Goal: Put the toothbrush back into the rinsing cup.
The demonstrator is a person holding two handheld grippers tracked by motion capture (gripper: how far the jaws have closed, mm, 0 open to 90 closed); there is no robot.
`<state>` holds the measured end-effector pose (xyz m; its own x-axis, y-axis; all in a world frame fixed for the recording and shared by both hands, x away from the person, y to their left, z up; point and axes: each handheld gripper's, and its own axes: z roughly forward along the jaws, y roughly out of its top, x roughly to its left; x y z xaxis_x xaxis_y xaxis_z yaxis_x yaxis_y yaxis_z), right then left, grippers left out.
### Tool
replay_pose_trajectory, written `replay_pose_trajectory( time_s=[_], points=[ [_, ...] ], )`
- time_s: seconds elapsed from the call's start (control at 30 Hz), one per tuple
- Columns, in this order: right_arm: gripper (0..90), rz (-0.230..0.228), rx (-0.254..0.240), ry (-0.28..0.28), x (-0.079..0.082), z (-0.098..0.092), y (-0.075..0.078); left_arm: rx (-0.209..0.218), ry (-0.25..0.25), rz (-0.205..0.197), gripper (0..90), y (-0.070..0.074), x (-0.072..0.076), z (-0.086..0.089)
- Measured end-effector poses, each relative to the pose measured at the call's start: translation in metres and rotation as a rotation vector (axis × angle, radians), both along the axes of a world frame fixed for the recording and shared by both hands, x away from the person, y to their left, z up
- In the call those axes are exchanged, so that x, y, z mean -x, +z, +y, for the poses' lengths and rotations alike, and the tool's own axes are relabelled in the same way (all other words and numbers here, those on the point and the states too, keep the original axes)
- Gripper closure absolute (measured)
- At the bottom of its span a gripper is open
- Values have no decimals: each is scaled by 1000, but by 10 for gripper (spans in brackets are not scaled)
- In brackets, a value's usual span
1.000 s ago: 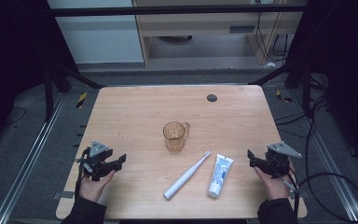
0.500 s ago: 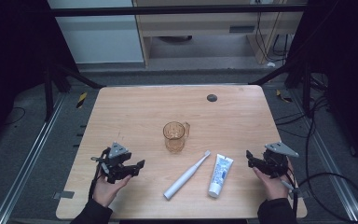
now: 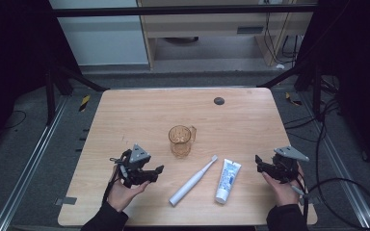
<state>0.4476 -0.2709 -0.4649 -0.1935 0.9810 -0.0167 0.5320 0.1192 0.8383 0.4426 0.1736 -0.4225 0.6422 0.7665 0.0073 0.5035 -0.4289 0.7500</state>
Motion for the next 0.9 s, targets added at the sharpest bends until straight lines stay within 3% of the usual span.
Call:
replay_pose_trajectory(
  time_s=[0.33, 0.9],
  points=[
    [222, 11, 2, 7, -1, -1, -1, 6, -69, 35, 408, 6, -6, -23],
    [236, 38, -5, 25, -4, -1, -3, -17, -117, 50, 418, 5, -11, -51]
  ],
)
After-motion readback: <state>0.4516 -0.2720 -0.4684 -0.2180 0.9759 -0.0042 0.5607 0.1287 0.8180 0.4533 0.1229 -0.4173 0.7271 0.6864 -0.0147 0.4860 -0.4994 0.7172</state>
